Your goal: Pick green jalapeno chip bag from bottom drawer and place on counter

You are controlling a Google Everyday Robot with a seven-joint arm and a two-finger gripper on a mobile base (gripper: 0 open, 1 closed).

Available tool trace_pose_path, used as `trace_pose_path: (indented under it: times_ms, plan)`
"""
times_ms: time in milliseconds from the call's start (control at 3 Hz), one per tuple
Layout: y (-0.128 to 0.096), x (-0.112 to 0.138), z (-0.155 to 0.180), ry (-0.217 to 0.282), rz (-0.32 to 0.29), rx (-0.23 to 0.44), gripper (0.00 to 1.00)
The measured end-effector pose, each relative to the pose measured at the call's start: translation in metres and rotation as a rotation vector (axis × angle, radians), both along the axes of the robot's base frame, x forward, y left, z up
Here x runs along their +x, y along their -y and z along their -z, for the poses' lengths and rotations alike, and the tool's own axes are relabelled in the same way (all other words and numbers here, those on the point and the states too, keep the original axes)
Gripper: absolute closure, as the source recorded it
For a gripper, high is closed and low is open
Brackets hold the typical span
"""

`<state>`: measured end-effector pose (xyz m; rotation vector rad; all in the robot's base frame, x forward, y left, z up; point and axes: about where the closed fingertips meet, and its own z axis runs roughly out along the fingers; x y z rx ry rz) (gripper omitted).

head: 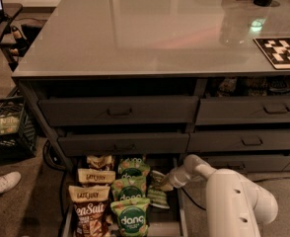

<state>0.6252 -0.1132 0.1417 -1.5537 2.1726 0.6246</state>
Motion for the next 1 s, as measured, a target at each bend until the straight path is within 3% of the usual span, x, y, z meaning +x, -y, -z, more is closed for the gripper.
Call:
trace_pose_path:
  times_ms: [667,1000]
  plan:
    - [-0.005,-0.004,-0.019,0.021,0.001,0.000,1.00]
    - [-0.001,0.001,-0.069,0.104,0.041,-0.028,1.00]
